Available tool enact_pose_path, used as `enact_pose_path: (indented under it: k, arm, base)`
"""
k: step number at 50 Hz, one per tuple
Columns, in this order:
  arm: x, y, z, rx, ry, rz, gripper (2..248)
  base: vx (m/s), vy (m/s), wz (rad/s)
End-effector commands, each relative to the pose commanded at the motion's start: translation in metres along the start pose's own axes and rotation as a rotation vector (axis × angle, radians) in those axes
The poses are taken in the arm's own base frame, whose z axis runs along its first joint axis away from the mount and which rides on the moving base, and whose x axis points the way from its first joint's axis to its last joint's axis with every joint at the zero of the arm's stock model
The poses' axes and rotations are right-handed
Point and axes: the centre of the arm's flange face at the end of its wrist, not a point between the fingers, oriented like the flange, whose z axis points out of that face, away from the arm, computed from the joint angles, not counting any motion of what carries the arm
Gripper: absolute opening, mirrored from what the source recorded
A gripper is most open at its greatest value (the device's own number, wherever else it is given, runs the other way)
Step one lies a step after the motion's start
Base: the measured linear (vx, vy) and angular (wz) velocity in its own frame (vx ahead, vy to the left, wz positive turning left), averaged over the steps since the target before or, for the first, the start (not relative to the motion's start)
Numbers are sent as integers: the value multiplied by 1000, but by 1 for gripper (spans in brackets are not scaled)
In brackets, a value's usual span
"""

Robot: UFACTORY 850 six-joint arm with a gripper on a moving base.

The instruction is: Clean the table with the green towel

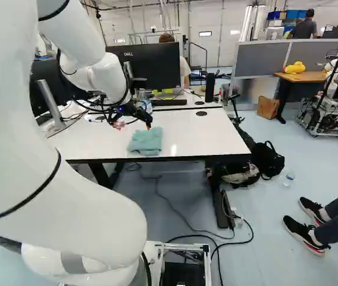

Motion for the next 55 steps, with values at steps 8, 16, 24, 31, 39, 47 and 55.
enact_pose_path:
  k: [8,16,24,31,39,47,55]
  arm:
    - [0,0,0,0,1,0,247]
    - [-1,1,1,-1,6,0,247]
    - [-3,2,3,-4,16,1,247]
    - [-6,4,5,-6,28,2,247]
    - [-9,6,8,-10,46,3,247]
    - [-14,9,11,-15,68,5,247]
    - [-19,12,15,-20,94,6,247]
  base:
    - [0,0,0]
    - [0,0,0]
    - [0,0,0]
    - [0,0,0]
    - [0,0,0]
    - [0,0,0]
    - [0,0,0]
